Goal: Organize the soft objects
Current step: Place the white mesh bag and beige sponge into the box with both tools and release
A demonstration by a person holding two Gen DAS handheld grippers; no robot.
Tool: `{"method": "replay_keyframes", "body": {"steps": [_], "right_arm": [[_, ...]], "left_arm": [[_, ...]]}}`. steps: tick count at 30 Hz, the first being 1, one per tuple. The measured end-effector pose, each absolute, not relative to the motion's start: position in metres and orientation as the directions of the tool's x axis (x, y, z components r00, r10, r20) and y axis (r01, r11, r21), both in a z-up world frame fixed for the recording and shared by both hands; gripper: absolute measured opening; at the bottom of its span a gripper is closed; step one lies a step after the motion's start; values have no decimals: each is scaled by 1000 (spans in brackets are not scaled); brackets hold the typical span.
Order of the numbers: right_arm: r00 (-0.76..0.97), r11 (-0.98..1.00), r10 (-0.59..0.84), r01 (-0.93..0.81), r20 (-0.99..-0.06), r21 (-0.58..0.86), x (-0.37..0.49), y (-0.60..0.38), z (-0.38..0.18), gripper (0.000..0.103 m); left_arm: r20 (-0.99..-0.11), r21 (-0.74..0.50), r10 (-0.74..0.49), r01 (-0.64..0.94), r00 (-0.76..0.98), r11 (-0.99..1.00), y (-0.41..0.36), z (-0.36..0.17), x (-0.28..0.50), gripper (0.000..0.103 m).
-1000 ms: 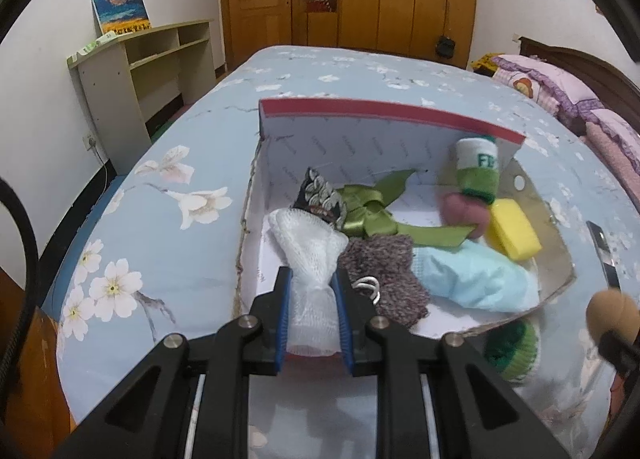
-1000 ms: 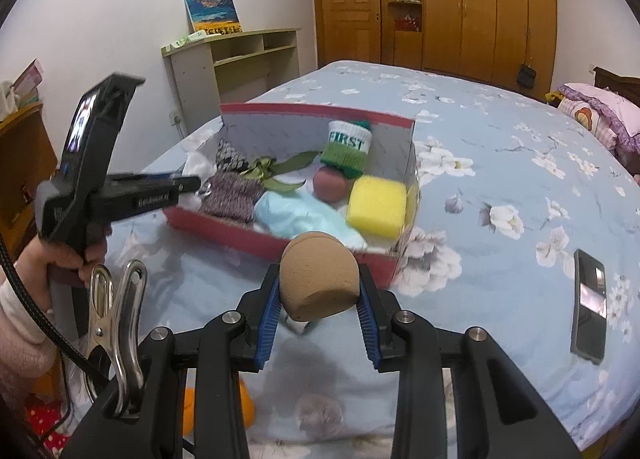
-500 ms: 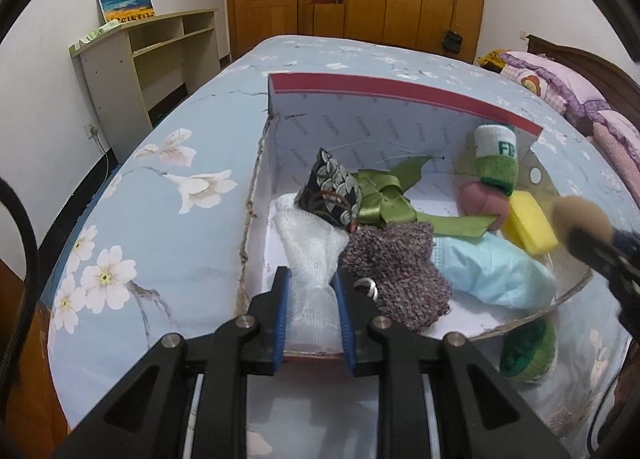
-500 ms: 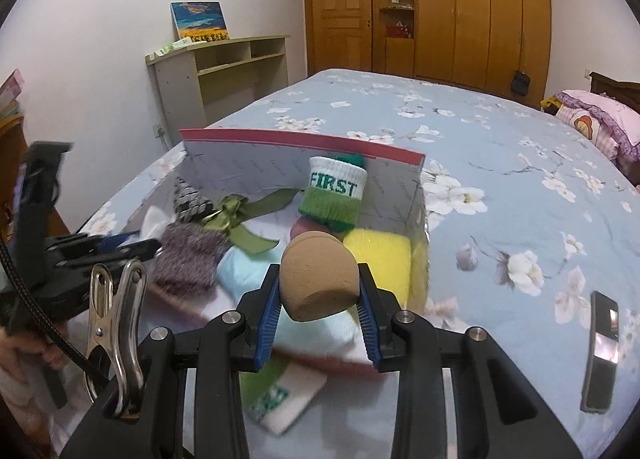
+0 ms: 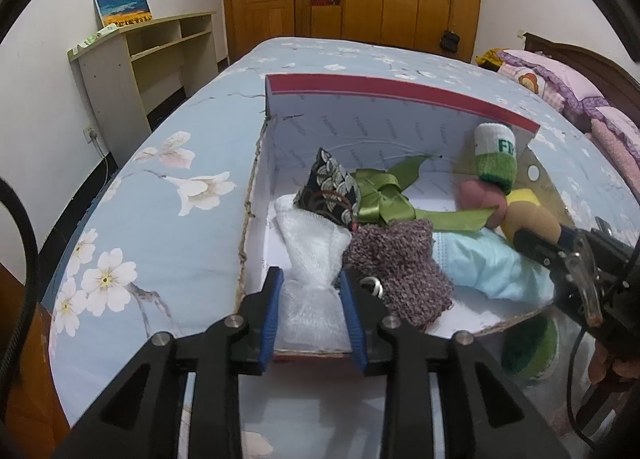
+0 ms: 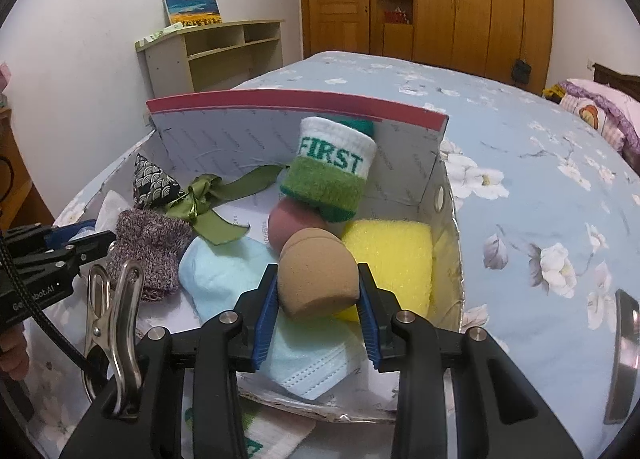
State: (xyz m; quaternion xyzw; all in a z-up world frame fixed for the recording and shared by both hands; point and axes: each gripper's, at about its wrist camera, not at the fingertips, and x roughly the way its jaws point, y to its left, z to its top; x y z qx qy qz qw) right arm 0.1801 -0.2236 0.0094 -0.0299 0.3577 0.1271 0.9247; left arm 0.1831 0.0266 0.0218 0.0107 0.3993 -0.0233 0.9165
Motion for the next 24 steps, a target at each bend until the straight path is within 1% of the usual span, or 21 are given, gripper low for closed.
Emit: {"method": "replay_keyframes", "body": {"steps": [3,7,11,17,24], "right_arm": [[711,968,214,-248,-670,46,180,-225,11,37],[710,968,228,-238,-666,78,177,-228,17,39],[741,968,225,-244,-633,59,167,-228,27,49],[762,964,237,-261,-603,49,150,-227,44,49],[761,961,246,-271,-601,49,124,-231,58,49]], "left_arm": [[-735,-12,-47,57,677,998,25,24,182,39],[-738,-12,-52,63,673,998,23,27,182,43],[-727,-4,-48,65,685,998,23,34,174,53],[-709,-6,-53,69,703,998,24,49,161,54],[-696,-8,-72,93,714,996,18,63,137,54]]}}
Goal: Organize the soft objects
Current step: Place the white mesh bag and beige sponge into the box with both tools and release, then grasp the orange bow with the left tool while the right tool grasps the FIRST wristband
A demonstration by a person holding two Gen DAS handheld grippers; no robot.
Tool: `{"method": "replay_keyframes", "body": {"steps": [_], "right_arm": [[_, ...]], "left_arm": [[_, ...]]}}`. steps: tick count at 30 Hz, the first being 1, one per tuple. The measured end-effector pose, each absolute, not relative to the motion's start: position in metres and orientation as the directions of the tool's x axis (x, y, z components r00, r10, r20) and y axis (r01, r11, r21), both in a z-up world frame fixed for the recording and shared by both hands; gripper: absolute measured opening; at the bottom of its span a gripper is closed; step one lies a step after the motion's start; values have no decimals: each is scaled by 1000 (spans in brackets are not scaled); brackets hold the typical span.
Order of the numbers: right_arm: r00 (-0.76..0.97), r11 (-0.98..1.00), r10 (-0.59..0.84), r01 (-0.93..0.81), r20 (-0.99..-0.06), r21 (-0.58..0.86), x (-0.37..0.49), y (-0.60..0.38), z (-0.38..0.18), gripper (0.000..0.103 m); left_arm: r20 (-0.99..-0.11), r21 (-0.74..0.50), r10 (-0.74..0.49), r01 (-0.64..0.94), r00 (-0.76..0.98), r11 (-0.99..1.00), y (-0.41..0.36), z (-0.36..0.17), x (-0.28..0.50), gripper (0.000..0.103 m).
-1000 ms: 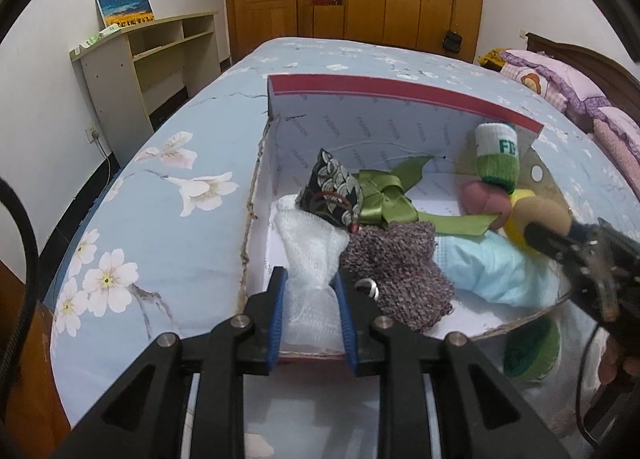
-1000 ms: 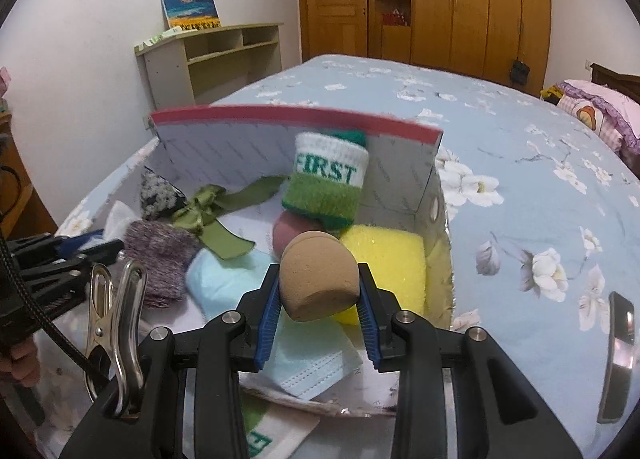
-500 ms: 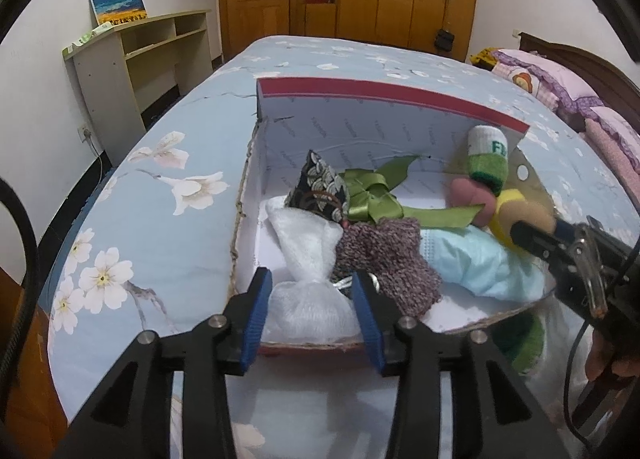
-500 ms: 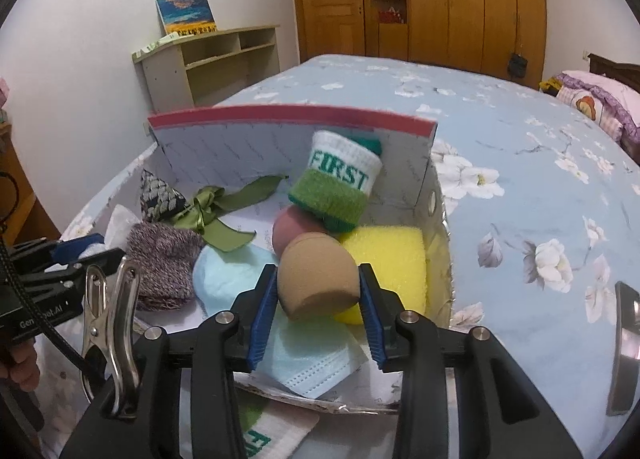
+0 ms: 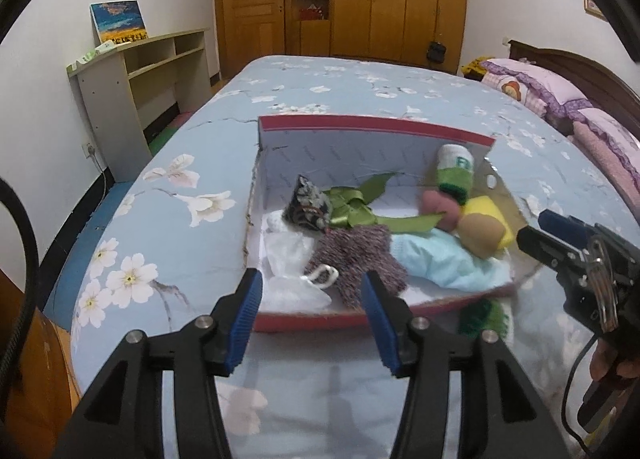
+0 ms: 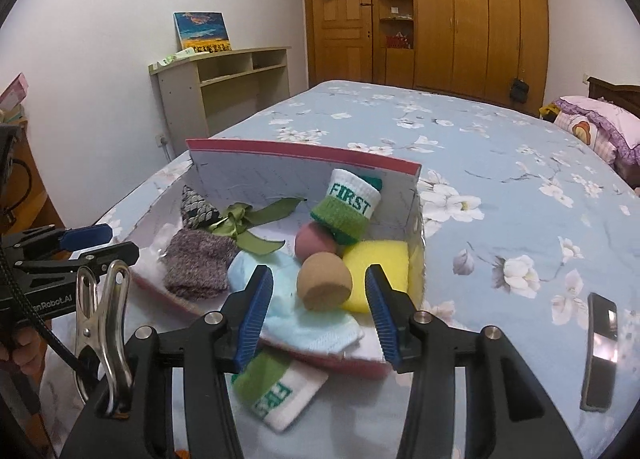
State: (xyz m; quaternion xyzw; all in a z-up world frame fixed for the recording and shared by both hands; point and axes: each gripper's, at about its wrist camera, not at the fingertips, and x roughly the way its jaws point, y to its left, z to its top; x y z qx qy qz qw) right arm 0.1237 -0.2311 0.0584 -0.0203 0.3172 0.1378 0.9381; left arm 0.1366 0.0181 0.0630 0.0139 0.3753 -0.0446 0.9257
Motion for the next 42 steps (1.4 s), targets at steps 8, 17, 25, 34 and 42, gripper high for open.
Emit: {"method": "replay_keyframes", "body": {"steps": [8,17,25,34,42], "right_arm": [[757,960,246,-276,-606,44,85,-241,69,49],[768,959,222,-283,-601,-8,42,-247,77,49],[759,966,214,-256,-614,21,23,-257,72,49],[756,974,199,-225,-623,37,13,-272,63,49],[742,974,204,-217,-639,59,13,-277,49,49]], "left_arm": [[-716,-14,-118,156,688,988,-3,64,99,54],[-751,-57,-220,270,622,961,-35,54,58,54],[-763,-97,-312,377,566,921,-62,42,35,54],[-822,-133,-322,390,471,911,-76,8,38,54],[-832,-146,-343,425,436,893,-87,-2,33,54]]}}
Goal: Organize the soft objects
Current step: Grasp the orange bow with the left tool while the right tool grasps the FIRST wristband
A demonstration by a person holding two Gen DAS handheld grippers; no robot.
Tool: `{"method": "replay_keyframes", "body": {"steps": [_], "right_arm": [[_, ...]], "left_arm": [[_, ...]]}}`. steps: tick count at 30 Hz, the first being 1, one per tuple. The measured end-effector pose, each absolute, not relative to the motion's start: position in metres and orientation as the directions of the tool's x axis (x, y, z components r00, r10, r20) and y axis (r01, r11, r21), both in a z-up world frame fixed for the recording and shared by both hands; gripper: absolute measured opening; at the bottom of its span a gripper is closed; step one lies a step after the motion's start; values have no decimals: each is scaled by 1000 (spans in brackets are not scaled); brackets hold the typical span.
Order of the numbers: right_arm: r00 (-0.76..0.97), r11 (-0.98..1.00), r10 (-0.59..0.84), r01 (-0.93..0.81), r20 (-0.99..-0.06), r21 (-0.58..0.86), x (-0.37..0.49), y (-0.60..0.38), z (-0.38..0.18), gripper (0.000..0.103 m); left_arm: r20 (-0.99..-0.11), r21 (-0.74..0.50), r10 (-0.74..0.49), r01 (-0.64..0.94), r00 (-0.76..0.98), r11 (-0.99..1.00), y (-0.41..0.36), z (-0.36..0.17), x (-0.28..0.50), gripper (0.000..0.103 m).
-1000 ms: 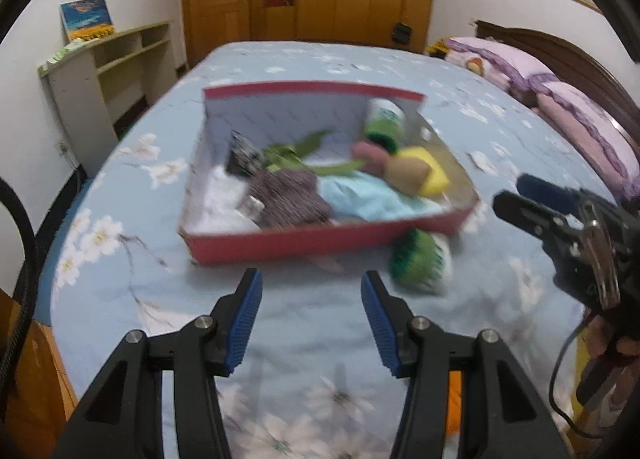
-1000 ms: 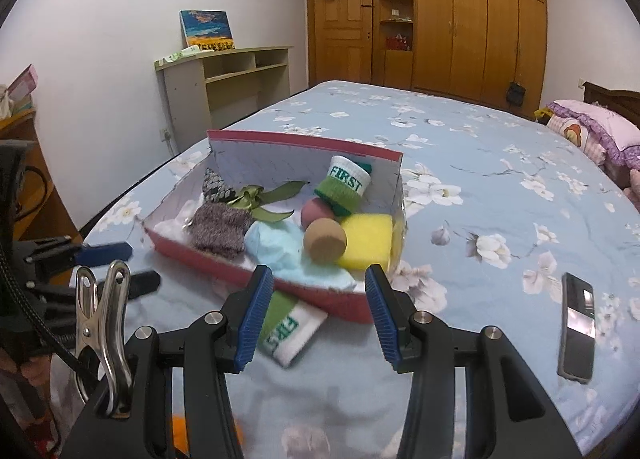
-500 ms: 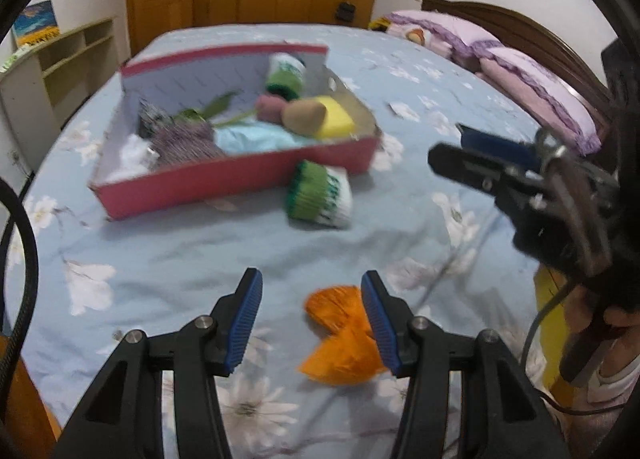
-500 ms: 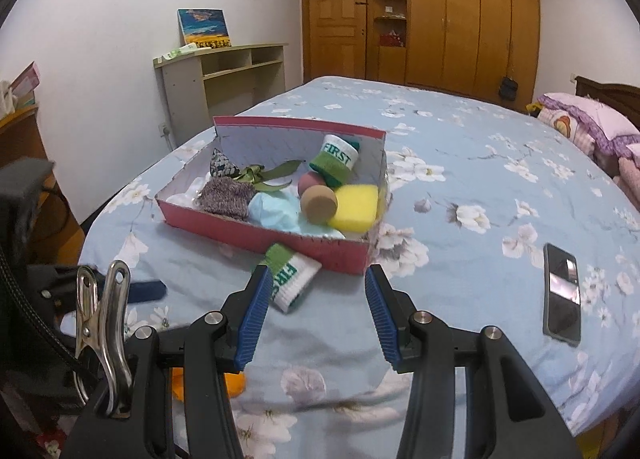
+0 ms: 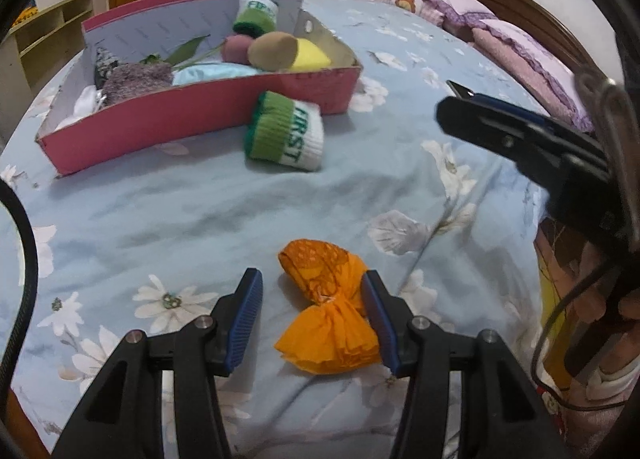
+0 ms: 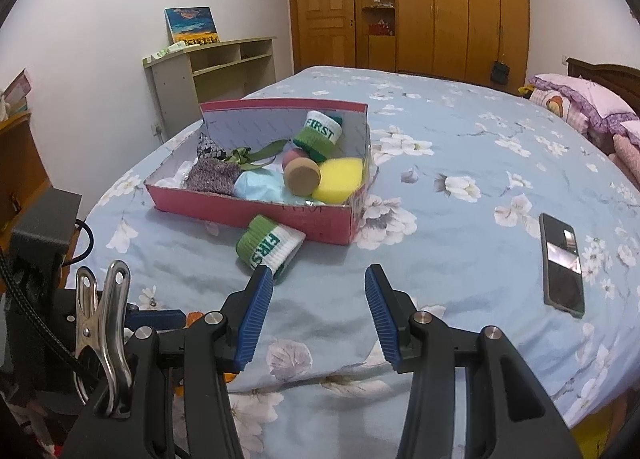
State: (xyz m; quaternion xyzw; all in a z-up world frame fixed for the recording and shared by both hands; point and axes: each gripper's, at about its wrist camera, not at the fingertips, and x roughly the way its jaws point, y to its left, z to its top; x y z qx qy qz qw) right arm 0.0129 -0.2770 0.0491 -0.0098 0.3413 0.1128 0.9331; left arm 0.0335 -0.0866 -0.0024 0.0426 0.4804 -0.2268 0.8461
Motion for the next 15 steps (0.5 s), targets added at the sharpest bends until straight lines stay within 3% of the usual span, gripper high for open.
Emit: {"method": "replay_keyframes", "body": {"steps": [1,3,6,15], "right_arm": [[742,975,204,-216,-639,60,13,-278,48,49],[742,975,203,-211,-639,64,13,-279,46,49],[738,976,204,-208,-643,71,13,-281,43,49],[718,974,209,-214,-664,75,18,-277,34,49]], "left_arm": [[-831,-141,-342,429,439,892,-88,-2,33,54],[-826,-142,-351,440,442,887,-89,-2,31,41],[-821,-145,-361,448,443,882,-90,-1,29,31],[-778,-112,-327,394,537,912,-68,19,29,28]]}}
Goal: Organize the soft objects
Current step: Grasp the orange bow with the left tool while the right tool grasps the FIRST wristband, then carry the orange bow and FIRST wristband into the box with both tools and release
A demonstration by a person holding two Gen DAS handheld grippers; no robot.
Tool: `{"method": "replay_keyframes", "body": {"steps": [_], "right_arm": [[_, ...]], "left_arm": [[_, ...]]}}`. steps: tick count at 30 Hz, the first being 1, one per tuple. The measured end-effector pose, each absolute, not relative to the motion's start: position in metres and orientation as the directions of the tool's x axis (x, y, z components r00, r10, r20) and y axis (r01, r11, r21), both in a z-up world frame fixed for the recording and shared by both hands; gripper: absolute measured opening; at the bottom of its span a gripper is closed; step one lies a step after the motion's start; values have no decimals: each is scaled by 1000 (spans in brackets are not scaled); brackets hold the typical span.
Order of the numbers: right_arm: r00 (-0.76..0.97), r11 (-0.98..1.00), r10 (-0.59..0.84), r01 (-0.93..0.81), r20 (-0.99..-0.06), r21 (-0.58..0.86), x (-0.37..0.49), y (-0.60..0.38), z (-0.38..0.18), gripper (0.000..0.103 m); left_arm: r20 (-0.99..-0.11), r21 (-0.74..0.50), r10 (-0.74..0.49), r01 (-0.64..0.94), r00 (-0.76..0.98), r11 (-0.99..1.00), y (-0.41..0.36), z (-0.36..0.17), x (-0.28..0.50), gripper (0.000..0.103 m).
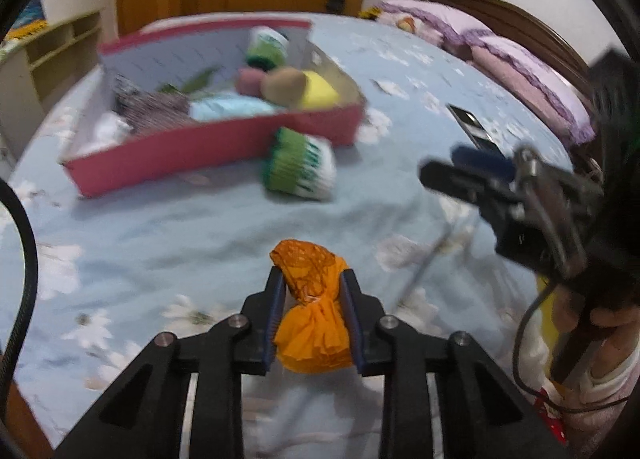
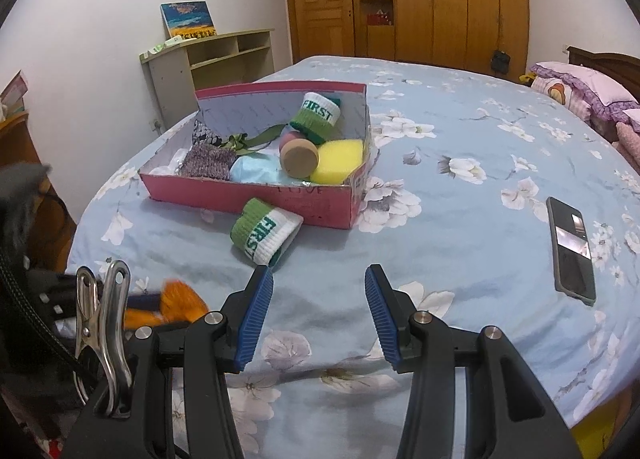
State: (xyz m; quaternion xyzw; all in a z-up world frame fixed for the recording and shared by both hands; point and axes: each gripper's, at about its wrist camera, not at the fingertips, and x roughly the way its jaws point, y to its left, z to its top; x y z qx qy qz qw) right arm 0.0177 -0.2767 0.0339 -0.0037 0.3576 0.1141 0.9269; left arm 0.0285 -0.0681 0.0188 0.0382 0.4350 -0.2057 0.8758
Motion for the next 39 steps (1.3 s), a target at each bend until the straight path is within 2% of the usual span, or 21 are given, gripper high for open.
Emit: {"method": "replay_keyframes", "body": {"steps": [11,16,30,35,39], "right_arm": [[653,956,264,-273,-710,105,48,-256,19,49],[617,941,319,-298,-720,162,72,-243,13,49],[587,943,308,-295,-749,156,103,-213,-14,49],[601,941,310,-307,-737,145,98,-211,-14,33],[615,936,311,-329,-724,123,89,-209,-9,30]], "left_arm": [[-747,-61,-184,210,639,976,-9,32,53,29],[-751,-81,-167,162,639,983,13,31,59,29],[-751,-72,-134,121,647,990,24,28,62,29],[-755,-72,-132,119,642,990,24,25,63,29],[-754,-71,-132,121,644,990,23,25,63,29]]}}
